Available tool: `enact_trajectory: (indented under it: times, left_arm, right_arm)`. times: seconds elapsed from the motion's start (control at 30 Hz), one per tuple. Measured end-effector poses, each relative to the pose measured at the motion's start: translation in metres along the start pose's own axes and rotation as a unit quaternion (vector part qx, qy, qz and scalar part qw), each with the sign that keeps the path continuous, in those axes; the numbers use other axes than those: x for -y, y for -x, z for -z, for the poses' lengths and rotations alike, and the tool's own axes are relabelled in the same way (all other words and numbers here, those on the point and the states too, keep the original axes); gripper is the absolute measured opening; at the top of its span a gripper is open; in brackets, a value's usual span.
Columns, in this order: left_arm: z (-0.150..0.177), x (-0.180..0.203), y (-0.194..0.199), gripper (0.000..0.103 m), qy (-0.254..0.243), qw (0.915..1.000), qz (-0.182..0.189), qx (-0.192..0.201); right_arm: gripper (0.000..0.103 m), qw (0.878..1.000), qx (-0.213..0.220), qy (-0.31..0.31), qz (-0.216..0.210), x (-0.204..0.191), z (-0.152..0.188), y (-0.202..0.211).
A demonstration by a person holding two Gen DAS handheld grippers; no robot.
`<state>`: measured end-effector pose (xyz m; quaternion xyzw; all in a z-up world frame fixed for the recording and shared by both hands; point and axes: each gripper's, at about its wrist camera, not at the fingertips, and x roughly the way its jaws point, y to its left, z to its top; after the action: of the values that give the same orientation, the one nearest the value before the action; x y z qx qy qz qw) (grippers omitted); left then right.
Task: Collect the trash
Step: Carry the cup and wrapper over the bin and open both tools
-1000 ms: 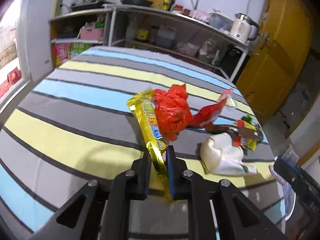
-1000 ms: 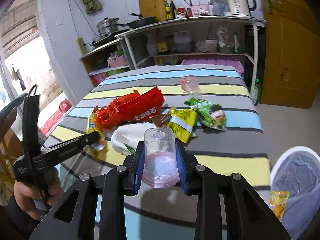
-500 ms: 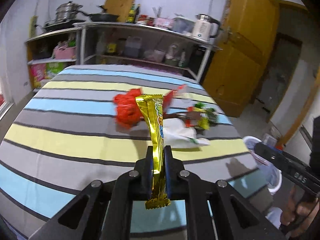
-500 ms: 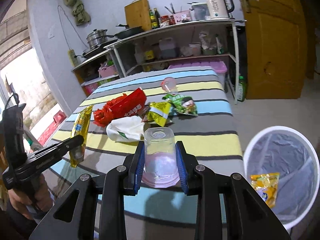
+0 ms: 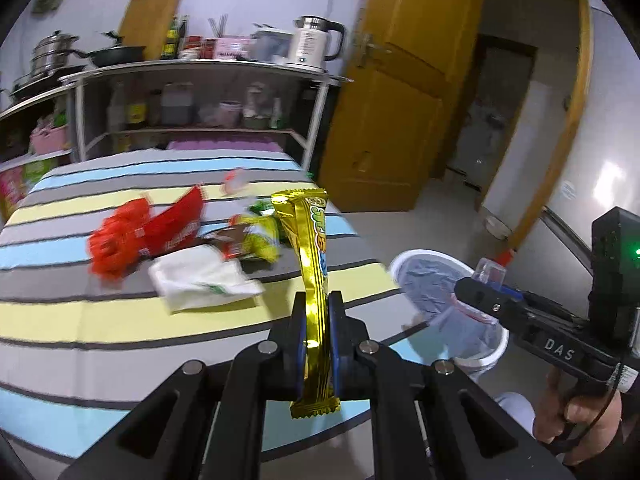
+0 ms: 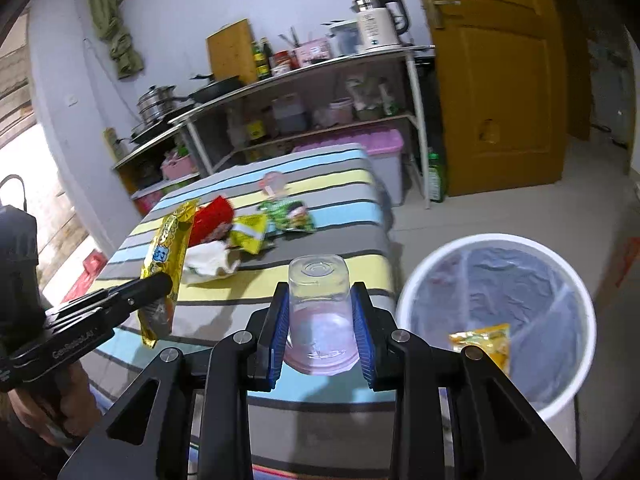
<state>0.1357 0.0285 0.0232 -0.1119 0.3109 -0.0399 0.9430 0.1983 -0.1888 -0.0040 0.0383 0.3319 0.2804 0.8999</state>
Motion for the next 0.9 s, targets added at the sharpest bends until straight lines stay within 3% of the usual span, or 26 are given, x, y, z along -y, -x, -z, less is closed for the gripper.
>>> enact_trajectory:
  times: [0.57,0.9]
  left_arm:
    - [-0.016,0.108,-0.062,0.01,-0.076,0.9907,0.108,-0.031]
    - [-0.015,0.137,-0.11,0.01,-0.083,0.9847,0.136,-0.069]
  right_arm:
    - [0.031,0.994,0.009,-0.077,0.073,0.099,0.009,0.023]
    - [0.031,0.99,-0.013,-0.106,0.091,0.133,0.017,0.01]
